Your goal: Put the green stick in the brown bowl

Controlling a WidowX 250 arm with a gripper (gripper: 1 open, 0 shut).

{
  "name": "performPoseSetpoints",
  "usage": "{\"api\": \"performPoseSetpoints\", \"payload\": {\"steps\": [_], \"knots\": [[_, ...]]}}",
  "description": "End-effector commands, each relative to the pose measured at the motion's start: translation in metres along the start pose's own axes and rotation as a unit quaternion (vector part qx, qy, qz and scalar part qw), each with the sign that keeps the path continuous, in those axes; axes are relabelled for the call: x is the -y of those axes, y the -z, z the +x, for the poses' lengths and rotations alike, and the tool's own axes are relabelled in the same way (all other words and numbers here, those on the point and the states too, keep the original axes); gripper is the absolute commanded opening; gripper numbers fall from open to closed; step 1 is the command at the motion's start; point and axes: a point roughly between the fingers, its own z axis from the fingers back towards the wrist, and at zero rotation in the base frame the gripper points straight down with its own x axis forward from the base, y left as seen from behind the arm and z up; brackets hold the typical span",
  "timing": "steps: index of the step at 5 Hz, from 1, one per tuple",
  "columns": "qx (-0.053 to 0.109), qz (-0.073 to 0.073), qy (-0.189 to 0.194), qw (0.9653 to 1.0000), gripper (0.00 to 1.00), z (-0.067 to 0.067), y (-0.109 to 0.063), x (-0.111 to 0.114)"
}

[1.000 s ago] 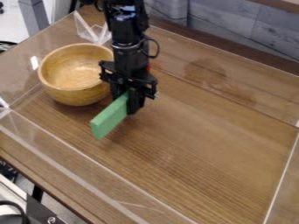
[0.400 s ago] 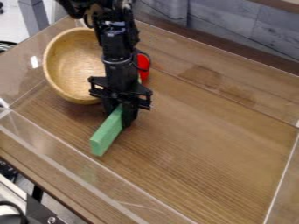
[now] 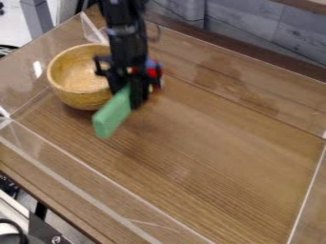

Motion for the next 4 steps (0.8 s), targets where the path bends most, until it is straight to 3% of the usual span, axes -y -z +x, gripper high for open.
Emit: {"api": "performPoseSetpoints", "payload": {"steps": [1, 2, 4], "knots": [[0.050, -0.007, -0.010, 0.9987, 0.00, 0.002, -0.039, -0.020], [0.056, -0.017, -0.018, 0.9981, 0.00, -0.004, -0.048, -0.035], [0.060, -0.032, -0.012, 0.9976, 0.00, -0.008, -0.028, -0.062]]}}
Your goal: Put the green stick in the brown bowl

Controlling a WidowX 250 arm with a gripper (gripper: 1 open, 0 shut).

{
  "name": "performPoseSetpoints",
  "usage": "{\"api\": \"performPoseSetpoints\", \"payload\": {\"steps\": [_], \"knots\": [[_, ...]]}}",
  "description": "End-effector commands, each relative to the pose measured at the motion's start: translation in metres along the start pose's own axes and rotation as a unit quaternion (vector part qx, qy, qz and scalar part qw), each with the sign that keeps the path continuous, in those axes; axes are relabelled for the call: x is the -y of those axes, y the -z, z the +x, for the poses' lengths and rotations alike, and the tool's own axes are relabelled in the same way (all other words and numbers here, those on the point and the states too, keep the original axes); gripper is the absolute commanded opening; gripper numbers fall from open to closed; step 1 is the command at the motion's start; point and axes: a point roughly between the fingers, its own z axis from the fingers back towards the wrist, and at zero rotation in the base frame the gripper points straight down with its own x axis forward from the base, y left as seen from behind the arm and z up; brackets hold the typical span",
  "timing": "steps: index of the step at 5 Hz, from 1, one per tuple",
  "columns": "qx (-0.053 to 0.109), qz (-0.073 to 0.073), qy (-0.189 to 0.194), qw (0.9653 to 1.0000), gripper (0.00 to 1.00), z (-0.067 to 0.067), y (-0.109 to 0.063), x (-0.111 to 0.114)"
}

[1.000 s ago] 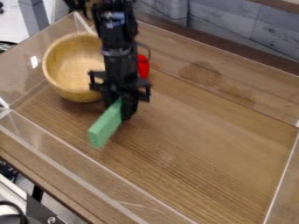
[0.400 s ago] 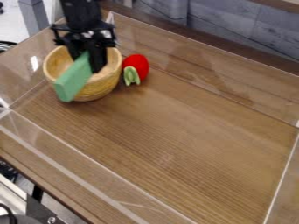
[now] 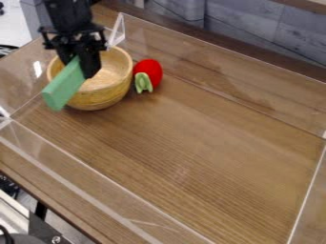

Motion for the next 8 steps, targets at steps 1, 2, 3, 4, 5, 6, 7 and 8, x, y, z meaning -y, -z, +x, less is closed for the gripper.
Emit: {"api": "performPoseSetpoints", "payload": {"steps": [1, 2, 3, 4, 5, 6, 7, 8], "knots": [[0.020, 0.001, 0.006, 0.9998, 0.00, 0.007, -0.008, 0.001], [0.019, -0.010, 0.011, 0.9997, 0.00, 0.009, -0.010, 0.007], [0.022, -0.020, 0.008, 0.9995, 0.00, 0.011, -0.005, 0.010], [0.024, -0.026, 0.006, 0.9994, 0.00, 0.014, 0.002, 0.012], [0.024, -0.031, 0.016, 0.9991, 0.00, 0.014, -0.008, 0.020], [0.023, -0.034, 0.025, 0.9989, 0.00, 0.014, -0.016, 0.027], [0.029, -0.036, 0.010, 0.9989, 0.00, 0.014, -0.015, 0.025], [0.035, -0.037, -0.005, 0.9987, 0.00, 0.015, -0.013, 0.021]]}}
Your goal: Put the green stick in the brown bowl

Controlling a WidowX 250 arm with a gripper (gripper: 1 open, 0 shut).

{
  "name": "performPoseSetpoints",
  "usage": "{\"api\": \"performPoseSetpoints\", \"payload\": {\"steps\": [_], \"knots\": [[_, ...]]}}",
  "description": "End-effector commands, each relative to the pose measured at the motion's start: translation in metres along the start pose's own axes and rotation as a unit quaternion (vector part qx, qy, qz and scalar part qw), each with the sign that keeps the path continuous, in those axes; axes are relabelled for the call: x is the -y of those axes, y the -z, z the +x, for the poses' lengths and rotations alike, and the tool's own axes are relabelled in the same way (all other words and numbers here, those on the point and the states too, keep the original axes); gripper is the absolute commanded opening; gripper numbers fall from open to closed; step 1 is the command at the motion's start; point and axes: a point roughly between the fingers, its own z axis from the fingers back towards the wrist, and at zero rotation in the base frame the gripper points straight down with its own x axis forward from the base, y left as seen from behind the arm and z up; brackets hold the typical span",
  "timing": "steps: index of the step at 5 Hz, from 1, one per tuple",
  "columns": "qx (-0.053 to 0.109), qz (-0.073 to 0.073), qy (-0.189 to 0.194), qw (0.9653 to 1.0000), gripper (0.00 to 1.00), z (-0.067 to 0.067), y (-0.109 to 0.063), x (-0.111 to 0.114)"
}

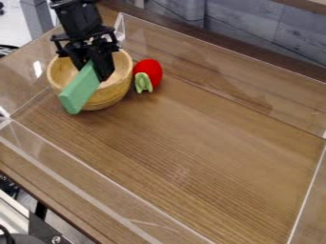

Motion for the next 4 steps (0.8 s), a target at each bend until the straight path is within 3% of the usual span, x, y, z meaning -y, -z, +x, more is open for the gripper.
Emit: {"api": "performPoseSetpoints", "payload": {"steps": [1, 2, 4], "knots": [[0.034, 0.012, 0.015, 0.9992, 0.00, 0.001, -0.029, 0.002], [0.034, 0.010, 0.023, 0.9991, 0.00, -0.002, -0.040, 0.002], [0.017, 0.012, 0.065, 0.9976, 0.00, 0.012, -0.039, 0.007]]}}
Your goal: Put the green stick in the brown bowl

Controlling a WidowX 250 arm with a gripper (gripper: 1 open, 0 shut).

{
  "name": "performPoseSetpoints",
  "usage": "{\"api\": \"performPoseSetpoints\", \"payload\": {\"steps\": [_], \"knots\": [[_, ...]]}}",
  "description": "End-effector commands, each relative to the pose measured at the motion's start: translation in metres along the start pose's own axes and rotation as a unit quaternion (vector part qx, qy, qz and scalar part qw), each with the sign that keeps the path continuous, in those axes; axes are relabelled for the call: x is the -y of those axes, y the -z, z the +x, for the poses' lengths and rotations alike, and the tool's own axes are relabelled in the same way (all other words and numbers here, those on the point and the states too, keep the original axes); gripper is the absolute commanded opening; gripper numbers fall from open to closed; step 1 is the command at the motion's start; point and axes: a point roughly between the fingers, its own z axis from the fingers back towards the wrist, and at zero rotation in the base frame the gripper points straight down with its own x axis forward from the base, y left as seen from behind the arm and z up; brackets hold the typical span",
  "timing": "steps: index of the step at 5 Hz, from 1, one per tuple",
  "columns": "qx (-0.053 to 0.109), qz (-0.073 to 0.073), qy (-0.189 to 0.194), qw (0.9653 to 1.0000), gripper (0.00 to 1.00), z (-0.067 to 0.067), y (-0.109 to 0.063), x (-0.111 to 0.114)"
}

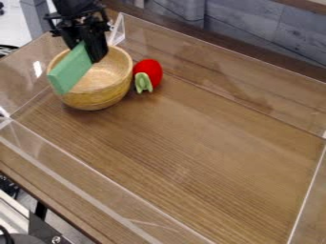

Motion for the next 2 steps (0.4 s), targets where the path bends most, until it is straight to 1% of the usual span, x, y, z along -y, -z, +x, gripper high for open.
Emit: {"api": "performPoseSetpoints", "payload": {"steps": [1, 2], "knots": [[0.011, 0.015, 0.029, 0.9994, 0.00, 0.0114, -0.0119, 0.0005], [0.003, 0.014, 0.037, 0.9992, 0.00, 0.0095, -0.0026, -0.0016]]}}
